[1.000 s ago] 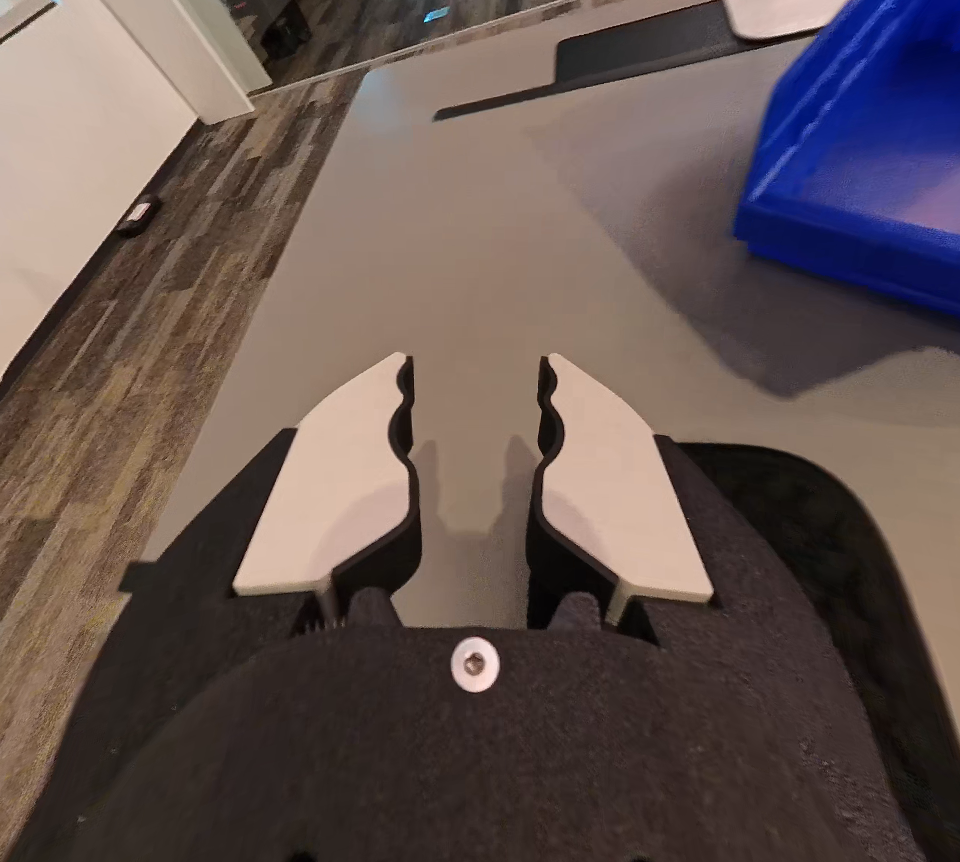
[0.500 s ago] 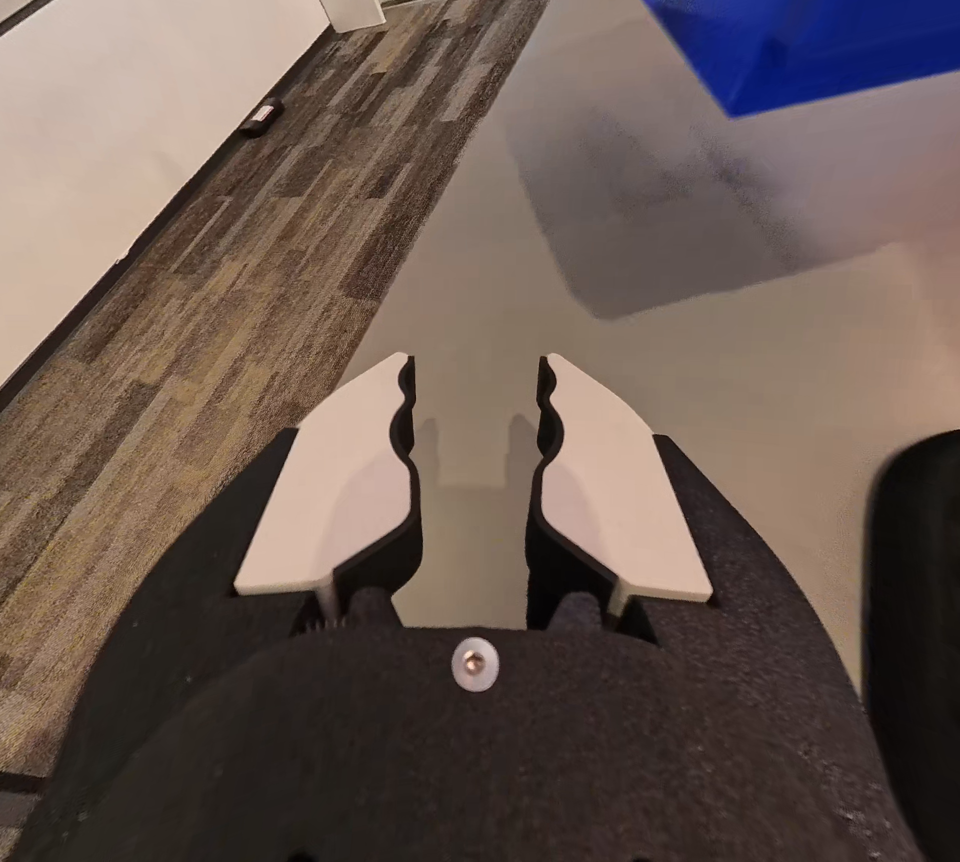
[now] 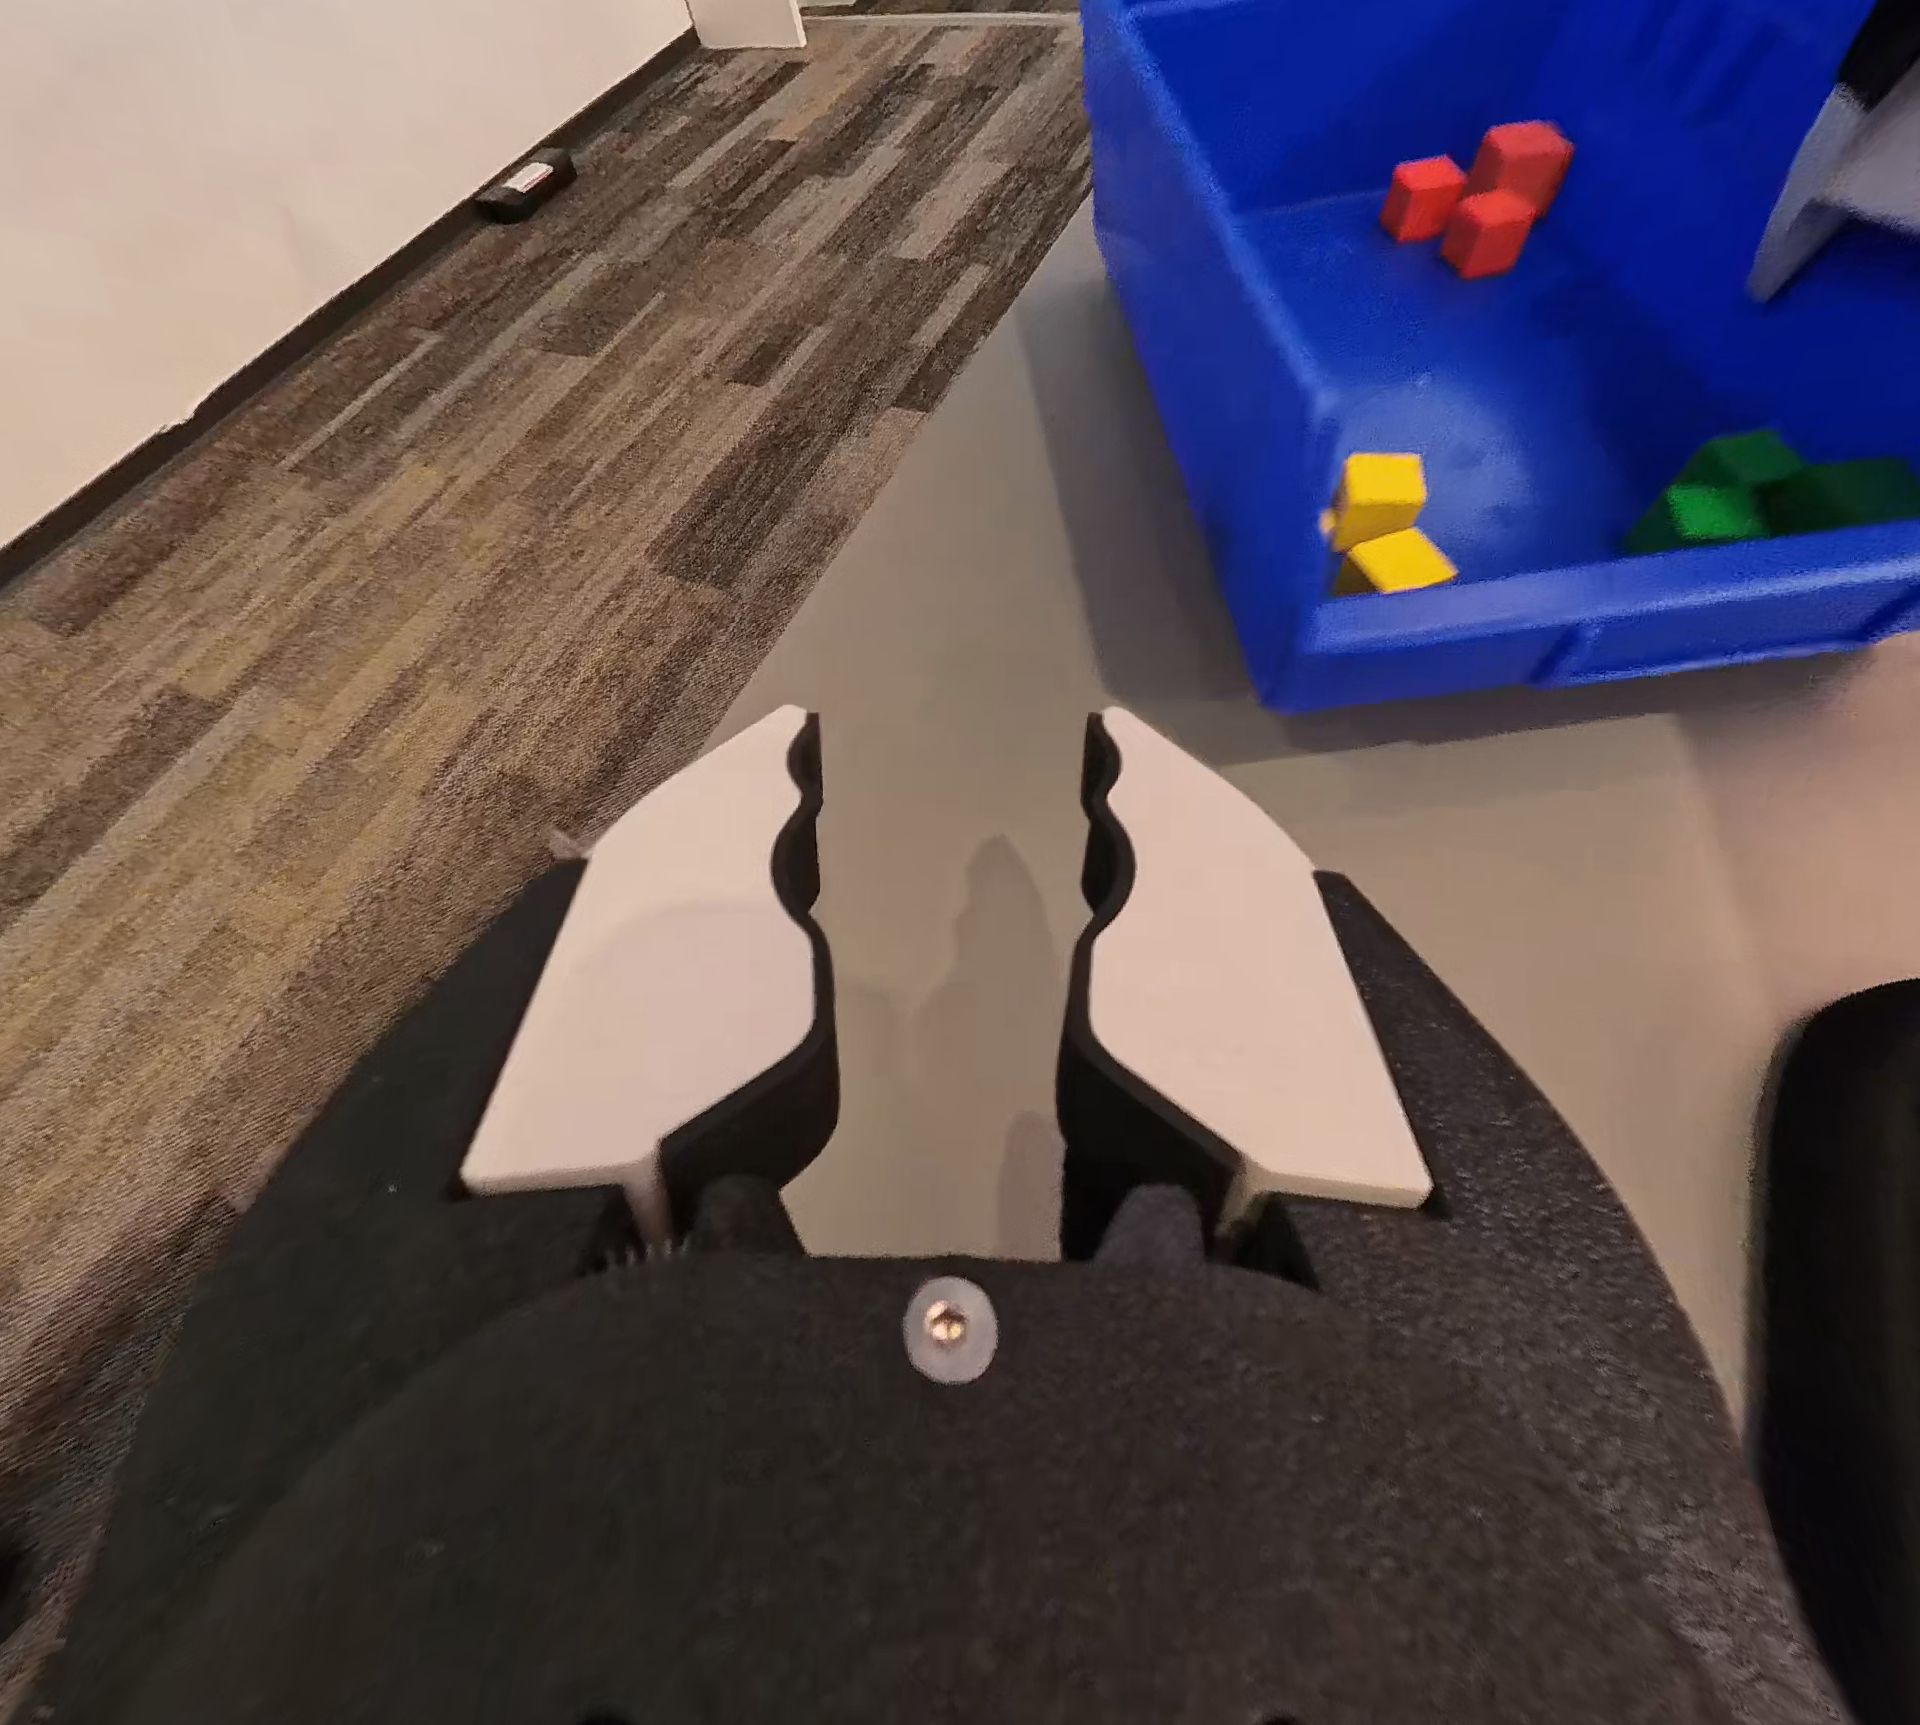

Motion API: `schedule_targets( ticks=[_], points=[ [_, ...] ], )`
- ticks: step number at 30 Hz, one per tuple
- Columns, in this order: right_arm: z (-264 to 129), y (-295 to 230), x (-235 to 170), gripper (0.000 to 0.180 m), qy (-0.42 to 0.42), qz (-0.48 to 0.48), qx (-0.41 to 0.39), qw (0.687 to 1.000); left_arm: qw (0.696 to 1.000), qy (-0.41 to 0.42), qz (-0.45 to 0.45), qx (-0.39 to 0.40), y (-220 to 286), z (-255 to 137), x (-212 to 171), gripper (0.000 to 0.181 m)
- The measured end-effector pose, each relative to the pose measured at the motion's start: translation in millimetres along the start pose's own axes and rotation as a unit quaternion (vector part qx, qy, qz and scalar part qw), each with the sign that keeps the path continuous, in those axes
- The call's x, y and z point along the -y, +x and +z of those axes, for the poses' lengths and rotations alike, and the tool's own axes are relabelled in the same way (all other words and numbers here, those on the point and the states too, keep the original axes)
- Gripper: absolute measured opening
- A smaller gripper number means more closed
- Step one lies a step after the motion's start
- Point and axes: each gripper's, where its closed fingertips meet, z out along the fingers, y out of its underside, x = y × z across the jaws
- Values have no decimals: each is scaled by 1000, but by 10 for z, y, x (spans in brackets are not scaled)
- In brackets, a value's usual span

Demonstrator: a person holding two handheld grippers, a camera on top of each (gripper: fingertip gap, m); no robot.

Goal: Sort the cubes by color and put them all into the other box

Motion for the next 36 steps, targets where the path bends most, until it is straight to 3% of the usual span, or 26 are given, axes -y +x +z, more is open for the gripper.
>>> schedule_targets(
  ticks=[1, 7, 9, 13, 17, 22, 26, 36],
  points=[
    [24, -10, -13, 10, -2, -2, 2, 1000, 1000, 3, -1, -5, 56, 15, 35, 49],
    [-107, -27, 44, 14, 40, -47, 7, 998, 1000, -8, 19, -20, 424, 207, 178, 55],
    [-269, 22, 80, 14, 65, -70, -12, 995, 1000, -7, 22, -18, 499, 261, 224, 55],
    [-671, 115, 134, 34, 125, -106, -36, 986, 1000, -7, 27, -2, 539, 383, 275, 54],
    [-1063, 149, 14, 42, 167, -145, -15, 975, 999, -25, 17, -8, 578, 534, 237, 54],
    [-1479, 425, -400, 42, 197, -184, -16, 963, 999, -38, 23, 7, 542, 697, 234, 48],
    [-1730, 756, -828, 41, 229, -203, -26, 952, 998, -52, 27, 17, 436, 820, 187, 53],
    [-1922, 1569, -1809, 40, 237, -193, -57, 950, 998, -53, 26, -17, 105, 1028, 204, 41]
  ],
)
